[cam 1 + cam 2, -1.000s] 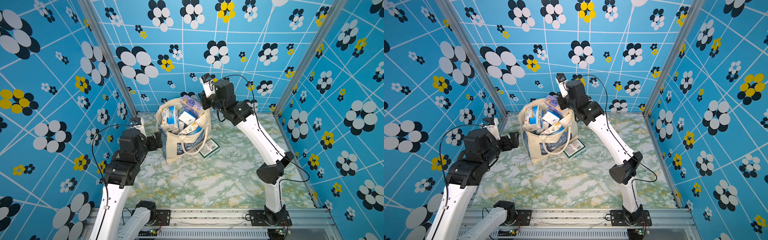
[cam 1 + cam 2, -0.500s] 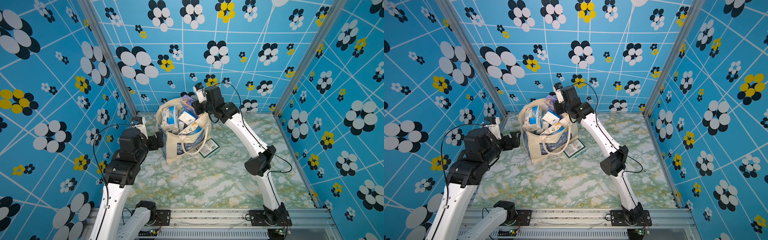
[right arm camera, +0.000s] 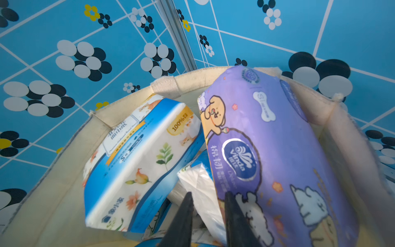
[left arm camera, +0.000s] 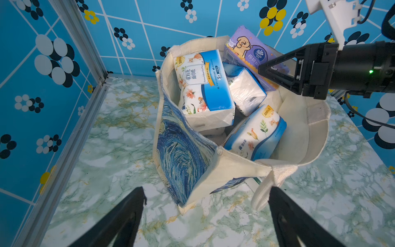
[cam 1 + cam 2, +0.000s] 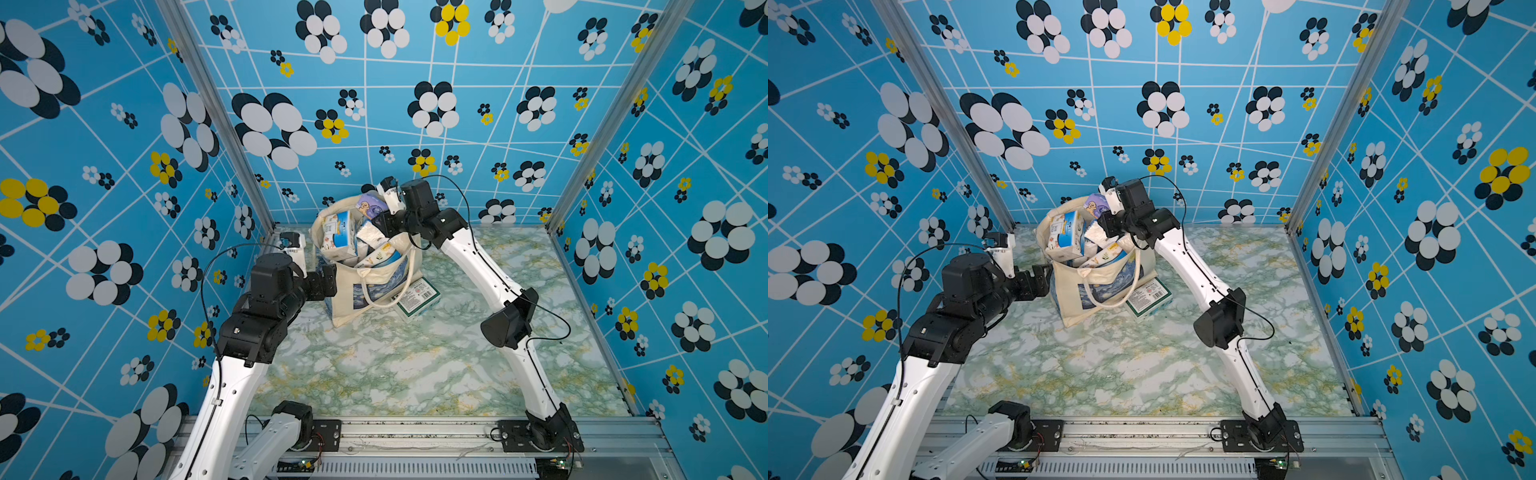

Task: Put tissues into the canvas bag
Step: Place the pack of facial tissues in the canvas bag.

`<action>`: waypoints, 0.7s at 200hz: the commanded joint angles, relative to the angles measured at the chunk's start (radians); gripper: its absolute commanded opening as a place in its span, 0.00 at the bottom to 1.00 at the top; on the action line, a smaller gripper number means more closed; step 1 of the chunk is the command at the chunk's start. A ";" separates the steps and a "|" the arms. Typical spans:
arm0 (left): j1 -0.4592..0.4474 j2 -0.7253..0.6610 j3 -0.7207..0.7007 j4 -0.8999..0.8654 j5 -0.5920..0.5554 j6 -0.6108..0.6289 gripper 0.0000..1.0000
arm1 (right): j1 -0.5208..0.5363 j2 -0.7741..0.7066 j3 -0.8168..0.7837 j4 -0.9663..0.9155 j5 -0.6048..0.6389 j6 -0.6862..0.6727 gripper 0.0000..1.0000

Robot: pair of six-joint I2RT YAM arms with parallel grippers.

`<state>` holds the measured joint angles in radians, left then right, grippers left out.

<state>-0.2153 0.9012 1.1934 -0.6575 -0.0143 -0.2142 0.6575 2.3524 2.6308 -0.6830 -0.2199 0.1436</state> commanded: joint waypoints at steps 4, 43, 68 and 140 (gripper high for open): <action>-0.033 -0.004 0.031 0.032 0.001 0.052 0.93 | -0.004 -0.169 -0.125 0.113 -0.058 0.002 0.36; -0.140 0.007 0.053 0.027 -0.008 0.137 0.90 | -0.025 -0.433 -0.403 0.259 -0.003 0.025 0.42; -0.241 0.042 0.099 -0.035 -0.040 0.193 0.89 | -0.082 -0.593 -0.589 0.273 0.093 0.090 0.42; -0.369 0.009 0.101 -0.013 -0.216 0.147 0.93 | -0.150 -0.851 -1.176 0.221 0.313 0.167 0.42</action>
<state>-0.5831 0.9516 1.2934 -0.6926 -0.0914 -0.0349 0.5026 1.4899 1.6161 -0.4145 0.0311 0.2455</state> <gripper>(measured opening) 0.926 0.416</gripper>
